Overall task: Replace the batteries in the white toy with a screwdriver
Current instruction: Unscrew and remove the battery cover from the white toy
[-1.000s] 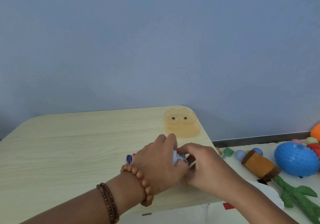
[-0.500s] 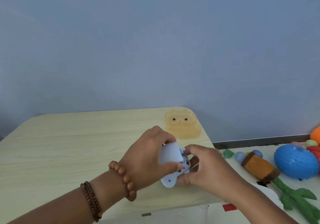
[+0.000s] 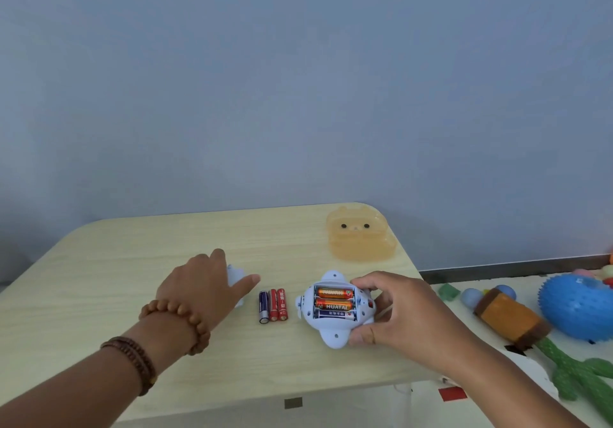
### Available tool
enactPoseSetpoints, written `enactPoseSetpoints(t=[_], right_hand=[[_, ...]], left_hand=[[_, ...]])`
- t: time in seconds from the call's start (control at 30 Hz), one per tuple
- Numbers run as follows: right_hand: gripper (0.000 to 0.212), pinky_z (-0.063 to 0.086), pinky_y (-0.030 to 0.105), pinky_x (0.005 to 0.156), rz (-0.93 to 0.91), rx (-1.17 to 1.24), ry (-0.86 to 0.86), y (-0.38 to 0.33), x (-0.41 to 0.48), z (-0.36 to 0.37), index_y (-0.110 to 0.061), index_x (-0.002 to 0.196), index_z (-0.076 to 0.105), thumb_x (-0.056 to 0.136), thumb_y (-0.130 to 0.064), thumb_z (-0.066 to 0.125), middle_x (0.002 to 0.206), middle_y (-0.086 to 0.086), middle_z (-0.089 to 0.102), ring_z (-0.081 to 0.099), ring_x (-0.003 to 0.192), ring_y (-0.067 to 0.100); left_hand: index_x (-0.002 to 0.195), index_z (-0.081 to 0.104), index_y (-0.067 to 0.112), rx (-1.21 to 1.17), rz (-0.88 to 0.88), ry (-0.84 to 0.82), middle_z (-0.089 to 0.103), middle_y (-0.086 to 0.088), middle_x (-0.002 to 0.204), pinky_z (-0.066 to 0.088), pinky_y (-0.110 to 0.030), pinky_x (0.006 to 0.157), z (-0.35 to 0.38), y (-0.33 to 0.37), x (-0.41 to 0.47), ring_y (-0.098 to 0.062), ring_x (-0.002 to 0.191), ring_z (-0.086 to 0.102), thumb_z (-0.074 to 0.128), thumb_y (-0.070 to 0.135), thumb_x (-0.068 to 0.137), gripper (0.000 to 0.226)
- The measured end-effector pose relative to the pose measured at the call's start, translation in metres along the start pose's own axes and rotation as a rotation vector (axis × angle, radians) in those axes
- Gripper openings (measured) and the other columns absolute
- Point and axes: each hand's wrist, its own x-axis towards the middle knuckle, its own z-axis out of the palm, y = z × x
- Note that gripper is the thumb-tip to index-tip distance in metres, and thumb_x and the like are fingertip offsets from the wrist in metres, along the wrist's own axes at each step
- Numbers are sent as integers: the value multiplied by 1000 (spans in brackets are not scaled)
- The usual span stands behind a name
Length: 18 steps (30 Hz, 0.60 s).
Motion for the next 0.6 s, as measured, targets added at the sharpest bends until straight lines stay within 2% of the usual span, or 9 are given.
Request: enactPoseSetpoints(t=[0.23, 0.43, 0.6], right_hand=[[56, 49, 7, 65, -1, -5, -9, -2, -1, -1, -45, 107, 67, 61, -32, 96, 98, -41, 62, 65, 79, -7], [59, 53, 10, 67, 5, 1, -18, 2, 1, 0, -41, 112, 69, 61, -32, 97, 99, -38, 65, 67, 81, -3], [60, 56, 15, 69, 14, 16, -24, 3, 1, 0, -41, 111, 69, 60, -30, 97, 96, -37, 66, 69, 80, 1]], left_hand=[[83, 45, 19, 67, -27, -53, 53, 5, 79, 42, -27, 59, 9, -8, 3, -15, 72, 58, 43, 75, 84, 56], [96, 44, 21, 76, -22, -85, 51, 2, 90, 47, -28, 66, 8, -7, 0, -17, 78, 59, 43, 76, 84, 57], [84, 51, 20, -37, -39, -155, 53, 0, 86, 43, -27, 60, 7, -9, 2, -15, 73, 59, 49, 74, 77, 55]])
